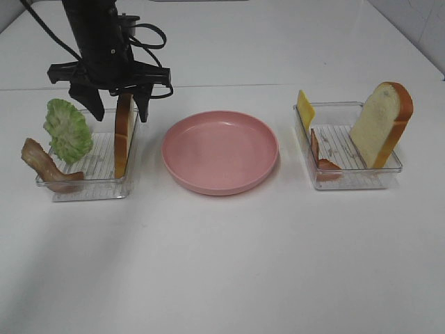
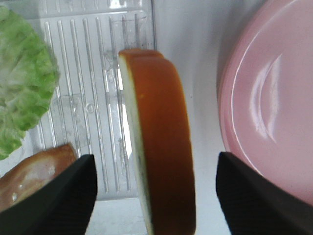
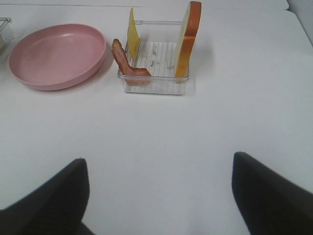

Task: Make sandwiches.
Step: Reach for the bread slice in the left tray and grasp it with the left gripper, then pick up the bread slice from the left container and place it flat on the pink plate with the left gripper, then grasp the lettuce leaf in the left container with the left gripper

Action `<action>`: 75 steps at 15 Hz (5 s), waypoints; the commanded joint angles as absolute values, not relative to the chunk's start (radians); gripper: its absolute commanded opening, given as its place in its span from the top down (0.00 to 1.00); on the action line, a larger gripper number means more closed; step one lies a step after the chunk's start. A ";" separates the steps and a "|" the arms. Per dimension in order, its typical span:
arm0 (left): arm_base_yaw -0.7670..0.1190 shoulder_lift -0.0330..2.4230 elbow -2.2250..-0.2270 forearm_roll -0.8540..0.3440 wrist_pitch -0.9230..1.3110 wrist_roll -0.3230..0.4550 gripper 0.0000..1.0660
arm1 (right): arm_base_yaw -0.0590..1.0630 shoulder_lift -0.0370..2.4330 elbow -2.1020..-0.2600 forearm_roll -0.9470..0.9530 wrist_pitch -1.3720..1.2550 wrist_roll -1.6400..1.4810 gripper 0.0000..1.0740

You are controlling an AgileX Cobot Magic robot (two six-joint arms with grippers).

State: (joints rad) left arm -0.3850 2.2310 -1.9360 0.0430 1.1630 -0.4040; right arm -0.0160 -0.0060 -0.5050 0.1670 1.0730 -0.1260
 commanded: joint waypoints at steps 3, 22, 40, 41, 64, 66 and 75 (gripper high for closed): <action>-0.386 2.232 -1.940 0.053 1.108 -0.415 0.82 | -0.022 -0.019 -0.506 0.168 1.063 -0.130 0.29; -0.246 2.102 -2.009 -0.548 1.169 -0.063 1.00 | -0.022 -0.019 -0.506 0.172 1.063 -0.130 0.29; -0.307 2.509 -2.005 -1.039 0.954 0.101 1.00 | -0.022 -0.019 -0.506 0.172 1.063 -0.130 0.29; -0.307 2.511 -2.005 -1.031 0.954 0.101 1.00 | -0.022 -0.019 -0.506 0.172 1.063 -0.130 0.29; -0.316 2.506 -2.362 -0.514 1.248 -0.059 0.20 | -0.022 -0.019 -0.506 0.172 1.063 -0.130 0.29; -0.316 2.492 -2.453 -0.416 1.289 -0.121 0.20 | -0.022 -0.019 -0.506 0.172 1.063 -0.130 0.29; -0.244 2.254 -2.390 -0.259 1.289 -0.225 0.26 | -0.022 -0.019 -0.506 0.172 1.063 -0.130 0.29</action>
